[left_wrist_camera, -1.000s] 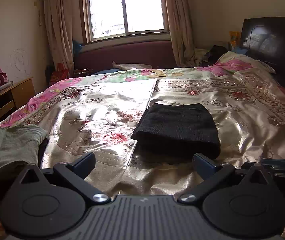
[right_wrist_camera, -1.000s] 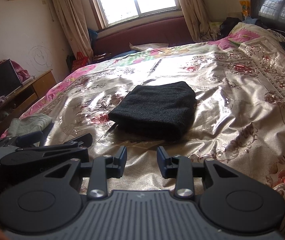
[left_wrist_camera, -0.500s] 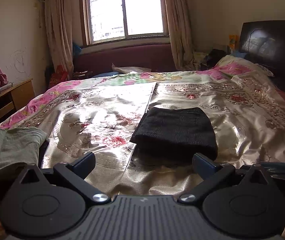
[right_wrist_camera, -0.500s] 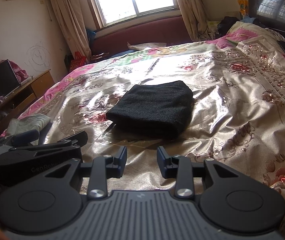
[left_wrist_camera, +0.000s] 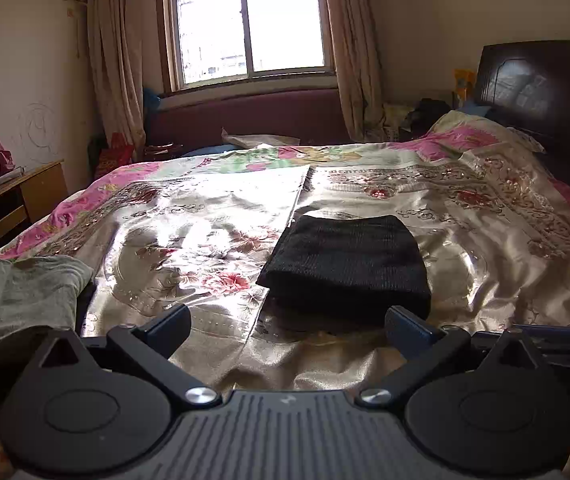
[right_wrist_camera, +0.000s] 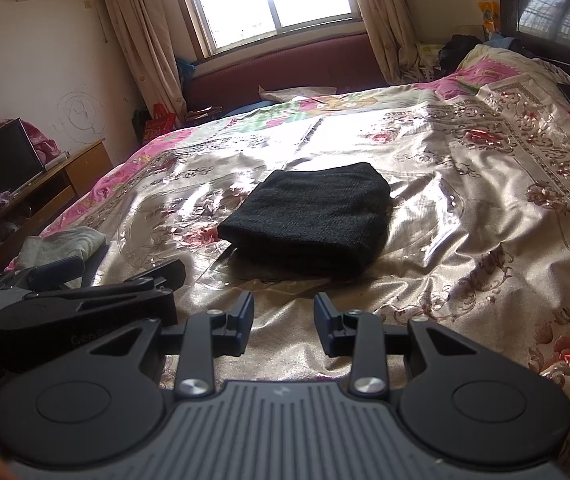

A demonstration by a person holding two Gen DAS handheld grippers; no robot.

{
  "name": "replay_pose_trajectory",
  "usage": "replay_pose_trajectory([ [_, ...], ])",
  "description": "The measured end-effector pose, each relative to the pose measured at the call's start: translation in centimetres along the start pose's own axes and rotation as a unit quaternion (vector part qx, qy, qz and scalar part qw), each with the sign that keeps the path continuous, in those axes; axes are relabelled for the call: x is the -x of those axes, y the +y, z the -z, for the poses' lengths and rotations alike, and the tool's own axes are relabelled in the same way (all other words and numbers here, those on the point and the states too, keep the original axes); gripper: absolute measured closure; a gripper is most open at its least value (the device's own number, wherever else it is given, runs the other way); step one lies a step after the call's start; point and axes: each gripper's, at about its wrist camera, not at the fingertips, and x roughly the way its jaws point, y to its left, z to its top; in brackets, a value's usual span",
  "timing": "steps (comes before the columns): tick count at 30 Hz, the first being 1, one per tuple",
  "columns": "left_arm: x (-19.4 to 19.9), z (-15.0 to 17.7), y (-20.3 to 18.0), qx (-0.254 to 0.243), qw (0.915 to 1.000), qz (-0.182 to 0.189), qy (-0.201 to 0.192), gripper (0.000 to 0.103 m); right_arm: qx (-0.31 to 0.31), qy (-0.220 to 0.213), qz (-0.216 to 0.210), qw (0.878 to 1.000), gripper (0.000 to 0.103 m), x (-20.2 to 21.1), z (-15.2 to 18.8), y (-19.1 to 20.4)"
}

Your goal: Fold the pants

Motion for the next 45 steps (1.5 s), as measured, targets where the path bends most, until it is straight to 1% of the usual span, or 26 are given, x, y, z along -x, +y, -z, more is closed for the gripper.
replay_pose_trajectory([
  [45,0.97,-0.42,-0.38,-0.004,0.9999,-0.007,-0.011,0.0,0.0,-0.01,0.0,1.0,0.068,0.8,-0.06,0.17],
])
